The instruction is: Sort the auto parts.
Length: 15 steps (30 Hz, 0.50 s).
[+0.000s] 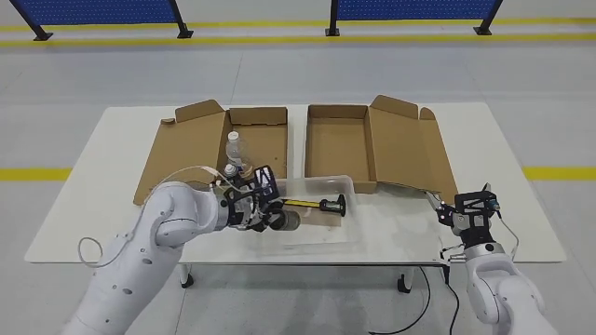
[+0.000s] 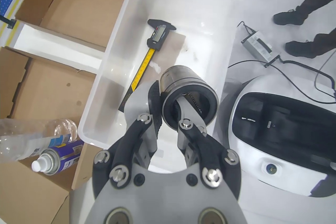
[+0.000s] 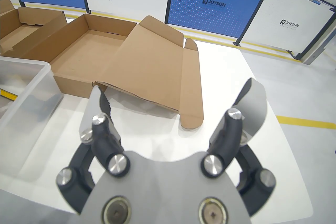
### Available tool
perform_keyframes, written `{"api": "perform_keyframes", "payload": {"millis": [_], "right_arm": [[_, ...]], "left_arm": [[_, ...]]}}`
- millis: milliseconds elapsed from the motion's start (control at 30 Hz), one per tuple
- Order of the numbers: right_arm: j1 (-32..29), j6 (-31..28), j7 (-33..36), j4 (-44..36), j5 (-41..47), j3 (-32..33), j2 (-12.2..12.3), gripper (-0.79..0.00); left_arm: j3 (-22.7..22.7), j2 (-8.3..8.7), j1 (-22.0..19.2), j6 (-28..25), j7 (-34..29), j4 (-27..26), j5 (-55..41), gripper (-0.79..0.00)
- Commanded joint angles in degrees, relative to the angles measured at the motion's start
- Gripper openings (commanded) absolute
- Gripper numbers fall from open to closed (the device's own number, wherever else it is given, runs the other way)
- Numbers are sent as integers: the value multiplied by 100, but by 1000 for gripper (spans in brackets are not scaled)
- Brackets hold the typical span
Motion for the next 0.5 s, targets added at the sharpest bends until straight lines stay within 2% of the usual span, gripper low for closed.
{"api": "perform_keyframes", "payload": {"millis": [0,133,467], "right_arm": [[0,0,0,0,0,0,0,0],[0,0,0,0,0,0,0,0],[0,0,0,0,0,0,0,0]], "left_arm": [[-102,52,37,-158,-200,-105,-399,-785],[-179,125,80,-317,-471,-211,-835,-785],[-132,236,-67,-118,-512,-167,-1081,-785]]}}
